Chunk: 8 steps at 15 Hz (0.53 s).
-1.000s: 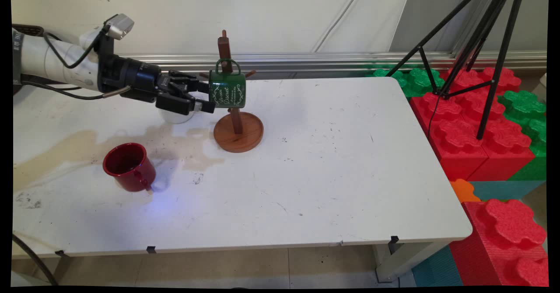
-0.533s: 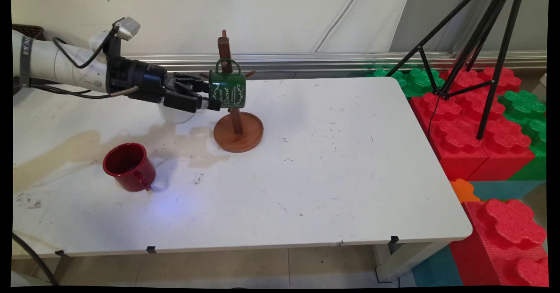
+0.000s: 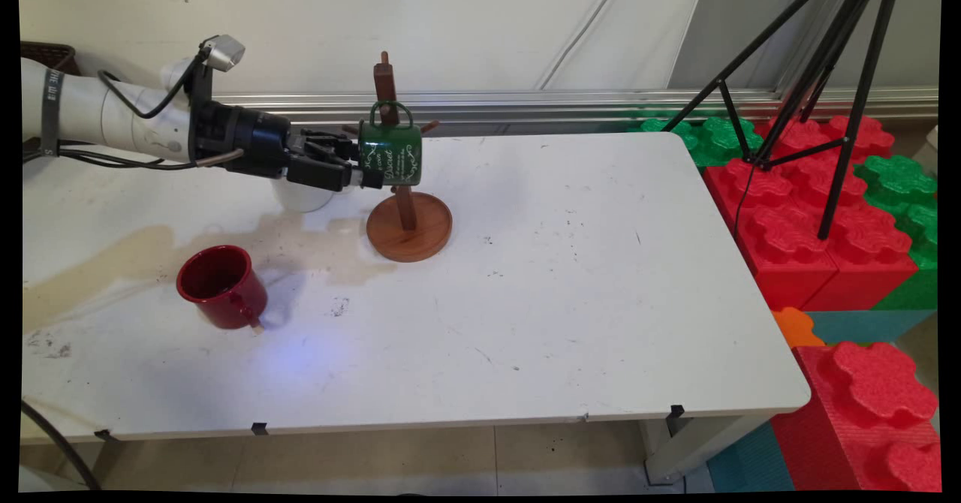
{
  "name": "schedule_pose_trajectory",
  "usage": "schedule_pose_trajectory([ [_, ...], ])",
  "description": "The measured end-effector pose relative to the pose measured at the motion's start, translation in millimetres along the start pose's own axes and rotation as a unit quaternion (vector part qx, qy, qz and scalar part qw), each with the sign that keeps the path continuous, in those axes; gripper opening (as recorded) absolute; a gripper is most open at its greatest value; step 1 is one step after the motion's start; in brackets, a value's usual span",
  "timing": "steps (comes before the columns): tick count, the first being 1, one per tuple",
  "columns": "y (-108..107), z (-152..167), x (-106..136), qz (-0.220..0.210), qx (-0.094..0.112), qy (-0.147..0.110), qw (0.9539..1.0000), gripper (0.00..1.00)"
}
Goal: Pick up the green mug from the rack
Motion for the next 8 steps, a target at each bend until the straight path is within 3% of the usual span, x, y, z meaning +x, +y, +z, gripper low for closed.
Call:
schedule_pose_trajectory([
  [5,-0.3,1.1,-1.1,-0.006,0.000,0.006,1.0000,1.00],
  [6,-0.3,1.1,-1.1,-0.007,0.000,0.007,1.0000,0.00],
  [8,0.0,1.2,-1.1,-0.008,-0.001,0.009,0.9999,0.00],
])
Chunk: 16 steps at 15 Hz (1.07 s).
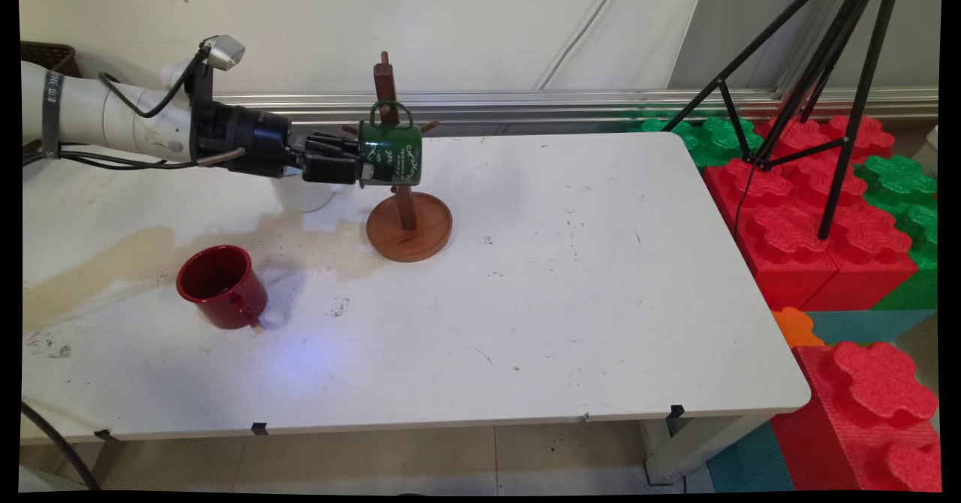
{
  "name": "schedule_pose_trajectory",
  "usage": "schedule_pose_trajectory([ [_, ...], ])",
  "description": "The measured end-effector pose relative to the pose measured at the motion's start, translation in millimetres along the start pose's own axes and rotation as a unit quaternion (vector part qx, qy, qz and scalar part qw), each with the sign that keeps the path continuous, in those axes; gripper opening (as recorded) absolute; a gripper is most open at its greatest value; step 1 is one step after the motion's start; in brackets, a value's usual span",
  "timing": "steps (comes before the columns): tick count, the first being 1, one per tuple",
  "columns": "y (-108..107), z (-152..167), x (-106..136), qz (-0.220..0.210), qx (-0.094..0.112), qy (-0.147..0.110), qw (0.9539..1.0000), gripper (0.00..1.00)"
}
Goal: Pick up the green mug from the rack, then place the picked object on the table
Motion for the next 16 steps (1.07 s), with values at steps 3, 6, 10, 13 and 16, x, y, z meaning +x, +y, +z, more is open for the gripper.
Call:
schedule_pose_trajectory([
  [3,1.1,-0.1,0.1,-0.002,-0.003,0.003,1.0000,0.00],
  [6,2.9,-0.9,0.0,-0.004,-0.006,0.005,1.0000,0.00],
  [10,4.3,-2.1,0.6,-0.006,-0.011,0.007,0.9999,0.00],
  [13,4.4,-2.7,1.4,-0.006,-0.014,0.008,0.9999,0.00],
  [16,4.8,-3.7,2.6,-0.005,-0.016,0.009,0.9998,0.00],
])
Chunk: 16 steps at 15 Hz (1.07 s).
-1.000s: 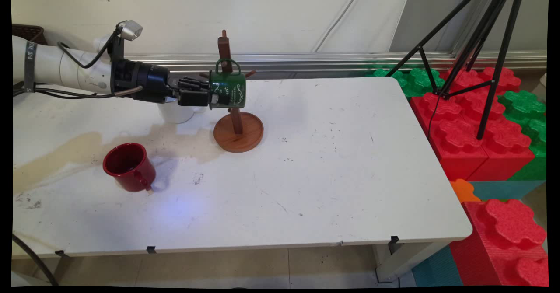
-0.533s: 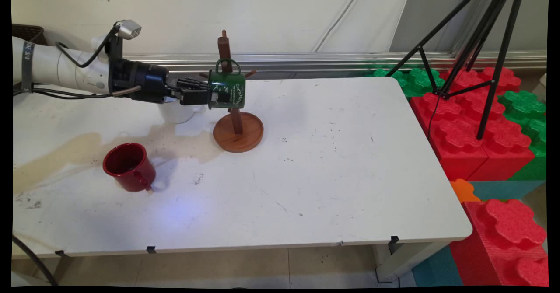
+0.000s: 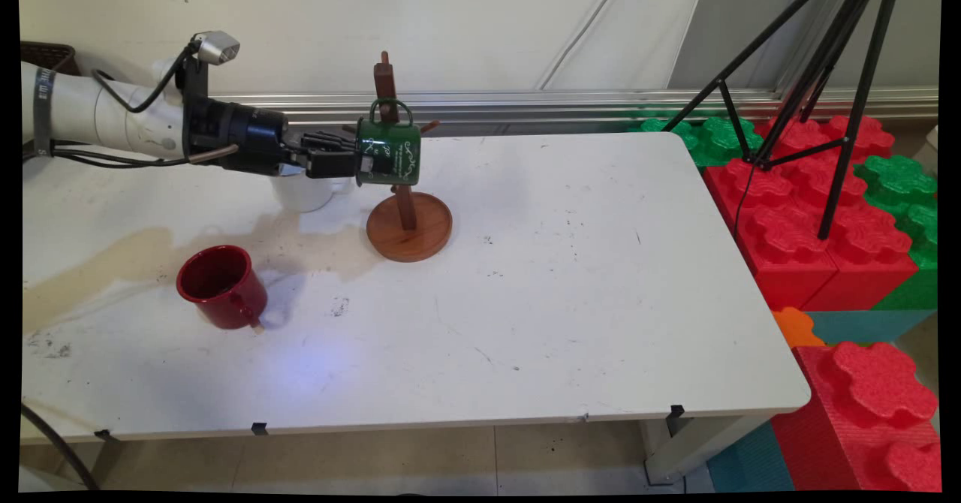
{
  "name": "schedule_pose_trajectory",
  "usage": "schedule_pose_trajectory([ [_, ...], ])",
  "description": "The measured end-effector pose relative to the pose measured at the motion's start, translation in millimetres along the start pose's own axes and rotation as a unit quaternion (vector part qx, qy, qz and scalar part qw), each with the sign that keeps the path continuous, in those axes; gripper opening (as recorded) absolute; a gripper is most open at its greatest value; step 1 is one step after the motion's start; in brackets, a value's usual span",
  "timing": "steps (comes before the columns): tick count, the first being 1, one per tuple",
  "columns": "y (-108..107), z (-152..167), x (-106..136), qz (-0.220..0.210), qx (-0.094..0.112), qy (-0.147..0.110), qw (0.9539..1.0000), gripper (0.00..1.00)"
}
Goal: Place the picked object on the table
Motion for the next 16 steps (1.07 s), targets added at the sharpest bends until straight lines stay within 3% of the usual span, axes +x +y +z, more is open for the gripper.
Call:
schedule_pose_trajectory([
  [16,36.0,-13.6,4.3,0.046,-0.064,-0.022,0.9966,0.00],
])
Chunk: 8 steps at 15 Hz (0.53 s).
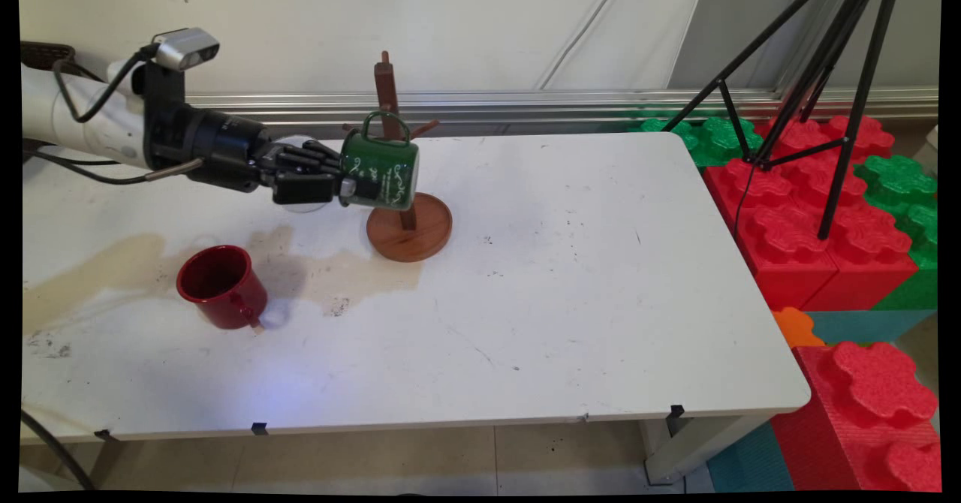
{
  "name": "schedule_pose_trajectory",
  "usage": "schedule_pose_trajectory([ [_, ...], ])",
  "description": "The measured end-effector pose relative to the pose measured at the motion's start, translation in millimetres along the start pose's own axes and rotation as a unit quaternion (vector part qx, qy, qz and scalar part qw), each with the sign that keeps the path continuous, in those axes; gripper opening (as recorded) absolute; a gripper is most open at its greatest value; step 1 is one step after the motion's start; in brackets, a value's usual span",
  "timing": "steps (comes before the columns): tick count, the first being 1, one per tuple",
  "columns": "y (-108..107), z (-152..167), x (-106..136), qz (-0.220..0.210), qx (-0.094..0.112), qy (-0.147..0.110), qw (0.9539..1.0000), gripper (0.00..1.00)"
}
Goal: Place the picked object on the table
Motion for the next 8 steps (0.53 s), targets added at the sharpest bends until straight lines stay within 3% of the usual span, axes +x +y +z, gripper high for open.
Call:
schedule_pose_trajectory([
  [8,9.6,-25.1,-0.5,0.026,-0.001,-0.021,0.9994,0.00],
])
